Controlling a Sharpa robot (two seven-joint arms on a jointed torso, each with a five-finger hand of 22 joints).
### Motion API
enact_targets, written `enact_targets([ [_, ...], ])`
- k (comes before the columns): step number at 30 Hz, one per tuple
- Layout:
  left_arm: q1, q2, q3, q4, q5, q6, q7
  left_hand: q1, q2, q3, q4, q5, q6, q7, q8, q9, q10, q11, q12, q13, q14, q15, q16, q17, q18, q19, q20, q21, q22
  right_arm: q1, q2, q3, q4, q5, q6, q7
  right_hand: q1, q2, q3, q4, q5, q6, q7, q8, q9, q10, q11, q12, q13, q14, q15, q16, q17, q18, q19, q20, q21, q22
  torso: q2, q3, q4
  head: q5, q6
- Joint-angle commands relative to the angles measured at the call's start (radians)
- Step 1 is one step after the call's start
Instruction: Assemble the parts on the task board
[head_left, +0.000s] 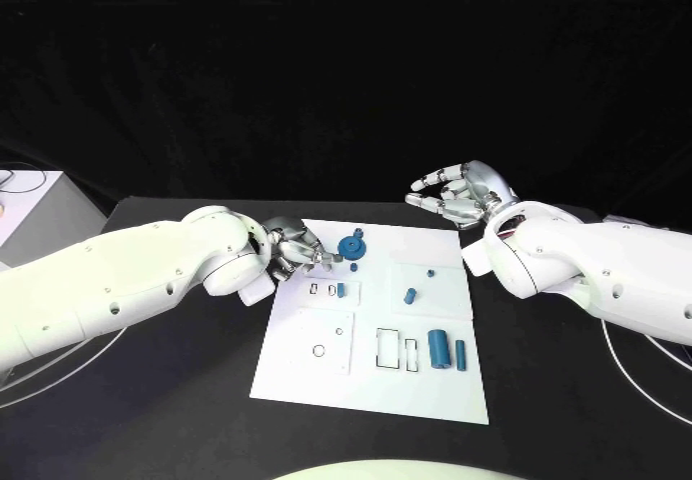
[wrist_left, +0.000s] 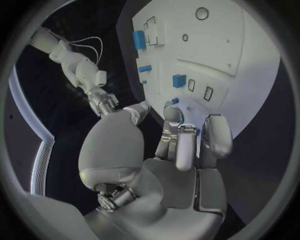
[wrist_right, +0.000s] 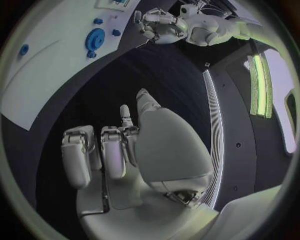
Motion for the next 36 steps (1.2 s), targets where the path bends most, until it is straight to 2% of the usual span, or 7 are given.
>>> enact_targets([
  [1, 0.01, 0.029, -0.003, -0.024, -0.125, 0.105, -0.147, -0.007, 0.002, -0.001, 0.003, -0.002, -0.008, -0.003, 0.005, 0.004, -0.007, 0.0, 0.0, -0.003, 0.051, 0.002, -0.007, 0.089, -0.006, -0.005, 0.007, 0.0, -0.004, 0.002, -0.001, 0.0, -0.003, 0.045, 0.01, 0.008, -0.01, -0.003, 0.006, -0.001, 0.007, -0.008, 0.001, -0.001, -0.001, 0.024, 0.006, -0.004, 0.19, 0.092, 0.007, -0.004, 0.212, -0.014, 0.104, 0.009, 0.003, 0.261, -0.002, 0.0038, -0.0003, 0.001, -0.004],
  [5, 0.015, 0.059, -0.006, -0.048, -0.129, 0.122, -0.167, -0.006, 0.004, 0.0, 0.002, -0.002, -0.01, -0.003, 0.005, 0.005, -0.011, 0.0, -0.004, -0.01, 0.051, 0.002, -0.008, 0.089, -0.006, -0.005, 0.008, -0.001, -0.005, 0.003, 0.001, 0.0, -0.008, 0.039, 0.015, 0.003, -0.011, -0.003, 0.006, -0.001, 0.007, -0.01, 0.001, -0.002, -0.001, 0.025, 0.006, -0.003, 0.191, 0.092, 0.007, -0.004, 0.211, -0.013, 0.102, 0.009, 0.0, 0.26, 0.001, 0.0032, -0.0023, 0.009, -0.004],
  [12, 0.02, 0.099, -0.007, -0.077, -0.133, 0.174, -0.182, -0.024, 0.004, -0.017, 0.004, -0.003, -0.02, 0.0, 0.003, 0.018, -0.025, 0.003, -0.01, -0.017, 0.049, 0.005, -0.009, 0.088, -0.005, -0.01, 0.011, -0.003, -0.009, 0.003, 0.004, -0.001, -0.015, 0.028, 0.018, -0.005, -0.011, -0.003, 0.006, -0.001, 0.007, -0.012, 0.002, -0.002, -0.001, 0.023, 0.006, -0.005, 0.189, 0.091, 0.007, -0.005, 0.209, -0.013, 0.101, 0.009, -0.001, 0.258, 0.0, 0.001, -0.0002, 0.007, -0.012],
  [15, 0.021, 0.109, -0.008, -0.085, -0.137, 0.187, -0.184, -0.029, 0.005, -0.022, 0.004, -0.003, -0.022, 0.001, 0.003, 0.022, -0.028, 0.004, -0.01, -0.018, 0.049, 0.006, -0.01, 0.087, -0.005, -0.01, 0.011, -0.004, -0.009, 0.003, 0.005, -0.001, -0.016, 0.025, 0.018, -0.007, -0.011, -0.003, 0.006, -0.001, 0.007, -0.012, 0.002, -0.002, -0.001, 0.023, 0.006, -0.005, 0.189, 0.091, 0.007, -0.005, 0.209, -0.013, 0.101, 0.009, -0.001, 0.258, 0.0, -0.0002, 0.0001, 0.005, -0.013],
  [17, 0.021, 0.115, -0.008, -0.09, -0.137, 0.198, -0.186, -0.03, 0.005, -0.024, 0.004, -0.003, -0.023, 0.001, 0.003, 0.023, -0.028, 0.004, -0.01, -0.017, 0.049, 0.006, -0.01, 0.088, -0.005, -0.01, 0.011, -0.004, -0.01, 0.003, 0.006, -0.001, -0.017, 0.024, 0.019, -0.008, -0.011, -0.003, 0.006, -0.001, 0.007, -0.012, 0.002, -0.002, -0.001, 0.023, 0.006, -0.005, 0.189, 0.091, 0.007, -0.005, 0.209, -0.013, 0.101, 0.009, -0.001, 0.258, 0.0, -0.0007, 0.0002, 0.005, -0.007],
  [19, 0.022, 0.12, -0.008, -0.094, -0.135, 0.207, -0.186, -0.031, 0.006, -0.024, 0.004, -0.003, -0.023, 0.001, 0.003, 0.024, -0.029, 0.004, -0.01, -0.018, 0.049, 0.006, -0.01, 0.087, -0.005, -0.01, 0.012, -0.004, -0.009, 0.003, 0.006, -0.001, -0.018, 0.023, 0.019, -0.009, -0.012, -0.003, 0.006, -0.001, 0.006, -0.014, 0.002, -0.003, -0.002, 0.023, 0.007, -0.005, 0.189, 0.091, 0.008, -0.005, 0.209, -0.012, 0.101, 0.009, -0.003, 0.257, 0.001, -0.0012, 0.0005, 0.004, -0.007],
  [36, 0.021, 0.157, -0.014, -0.129, -0.118, 0.253, -0.187, -0.034, 0.008, -0.028, 0.004, -0.003, -0.024, 0.001, 0.003, 0.027, -0.033, 0.004, -0.013, -0.022, 0.048, 0.007, -0.01, 0.087, -0.004, -0.013, 0.012, -0.005, -0.013, 0.003, 0.012, -0.002, -0.014, 0.0, 0.028, -0.024, -0.013, -0.004, 0.006, 0.0, 0.005, -0.016, 0.003, -0.003, -0.002, 0.023, 0.007, -0.005, 0.189, 0.091, 0.008, -0.005, 0.209, -0.012, 0.101, 0.01, -0.003, 0.257, 0.002, -0.0019, -0.0004, -0.003, -0.021],
])
